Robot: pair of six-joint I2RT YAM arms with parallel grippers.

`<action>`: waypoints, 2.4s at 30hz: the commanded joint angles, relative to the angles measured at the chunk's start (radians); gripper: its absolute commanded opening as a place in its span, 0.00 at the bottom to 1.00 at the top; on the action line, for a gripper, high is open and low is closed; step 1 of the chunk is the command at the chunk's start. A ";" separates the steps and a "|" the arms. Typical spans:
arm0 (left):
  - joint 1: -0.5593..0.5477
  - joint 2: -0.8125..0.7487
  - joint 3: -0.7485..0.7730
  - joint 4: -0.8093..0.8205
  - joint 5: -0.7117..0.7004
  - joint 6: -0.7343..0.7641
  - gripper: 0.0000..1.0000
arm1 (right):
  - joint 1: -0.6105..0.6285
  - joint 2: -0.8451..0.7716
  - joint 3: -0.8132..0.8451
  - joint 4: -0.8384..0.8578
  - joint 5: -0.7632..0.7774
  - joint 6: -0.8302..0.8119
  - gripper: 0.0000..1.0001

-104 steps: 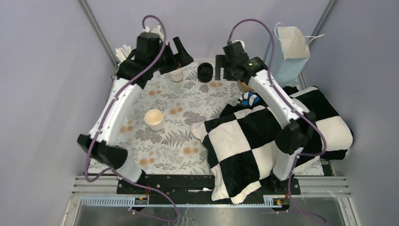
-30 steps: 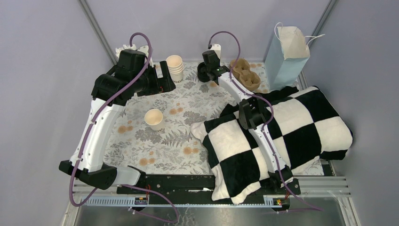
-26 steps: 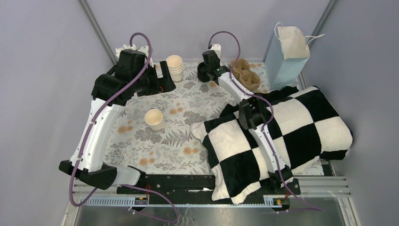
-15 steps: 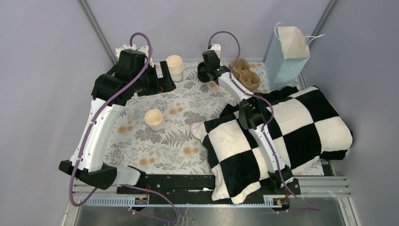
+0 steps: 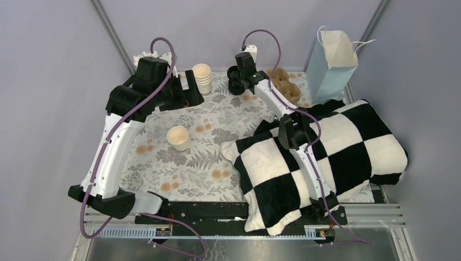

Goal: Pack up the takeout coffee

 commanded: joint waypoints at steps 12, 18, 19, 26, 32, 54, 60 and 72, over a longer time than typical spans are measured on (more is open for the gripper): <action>0.006 -0.073 -0.082 0.341 0.101 -0.162 0.99 | -0.039 -0.734 -0.676 0.095 -1.072 0.769 0.10; 0.011 -0.126 -0.200 0.628 0.282 -0.368 0.99 | -0.039 -1.029 -1.127 0.642 -1.235 1.217 0.11; 0.010 -0.131 -0.219 0.675 0.308 -0.416 0.99 | -0.039 -1.053 -1.127 0.637 -1.238 1.217 0.12; 0.009 -0.141 -0.384 1.036 0.463 -0.631 0.99 | -0.040 -1.118 -1.163 0.636 -1.198 1.225 0.12; 0.004 -0.128 -0.365 1.008 0.430 -0.611 0.99 | -0.038 -1.094 -1.140 0.661 -1.191 1.254 0.12; -0.045 -0.059 -0.324 0.989 0.396 -0.578 0.94 | 0.002 -1.056 -1.125 0.614 -1.140 1.232 0.11; -0.045 -0.044 -0.313 0.978 0.386 -0.586 0.86 | 0.007 -1.059 -1.132 0.603 -1.127 1.228 0.11; -0.048 -0.053 -0.290 0.890 0.328 -0.566 0.65 | 0.015 -1.061 -1.129 0.589 -1.118 1.200 0.17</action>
